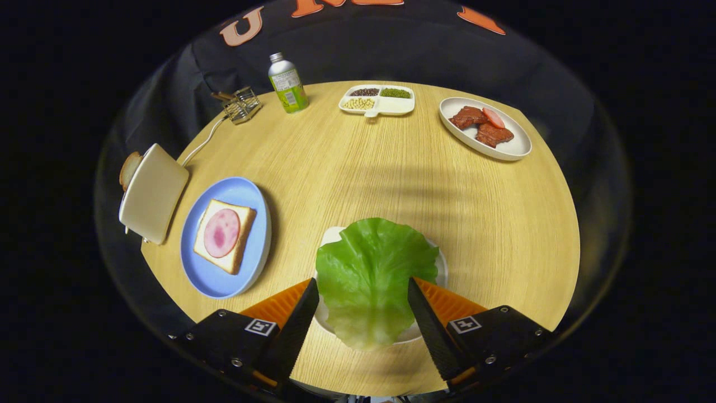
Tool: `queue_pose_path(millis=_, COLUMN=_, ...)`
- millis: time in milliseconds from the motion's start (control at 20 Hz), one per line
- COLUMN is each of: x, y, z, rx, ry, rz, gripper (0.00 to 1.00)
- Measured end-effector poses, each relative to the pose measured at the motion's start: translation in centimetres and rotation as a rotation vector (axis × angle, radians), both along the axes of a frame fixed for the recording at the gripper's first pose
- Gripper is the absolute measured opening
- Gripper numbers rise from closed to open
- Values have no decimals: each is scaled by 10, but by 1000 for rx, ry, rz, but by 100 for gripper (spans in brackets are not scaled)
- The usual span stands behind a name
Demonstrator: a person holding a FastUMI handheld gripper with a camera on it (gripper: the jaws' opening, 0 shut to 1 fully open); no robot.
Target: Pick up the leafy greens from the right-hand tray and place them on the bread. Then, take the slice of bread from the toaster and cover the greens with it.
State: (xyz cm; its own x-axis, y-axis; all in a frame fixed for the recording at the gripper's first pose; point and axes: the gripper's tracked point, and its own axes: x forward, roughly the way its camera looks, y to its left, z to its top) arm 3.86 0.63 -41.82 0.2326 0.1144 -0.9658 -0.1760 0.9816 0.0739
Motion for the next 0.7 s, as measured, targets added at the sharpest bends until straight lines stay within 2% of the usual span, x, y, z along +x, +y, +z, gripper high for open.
queue_pose_path(millis=300, x=2, y=-6, z=-26, rx=-75, ry=17, rz=41, gripper=95)
queue_pose_path(millis=450, x=3, y=-10, z=-26, rx=-73, ry=14, rz=29, gripper=91)
queue_pose_path(millis=550, x=4, y=-15, z=-25, rx=-77, ry=11, rz=6, gripper=84)
queue_pose_path(millis=650, x=6, y=-19, z=-26, rx=-78, ry=8, rz=-21, gripper=73)
queue_pose_path(millis=700, x=7, y=-21, z=-26, rx=-78, ry=1, rz=-35, gripper=63)
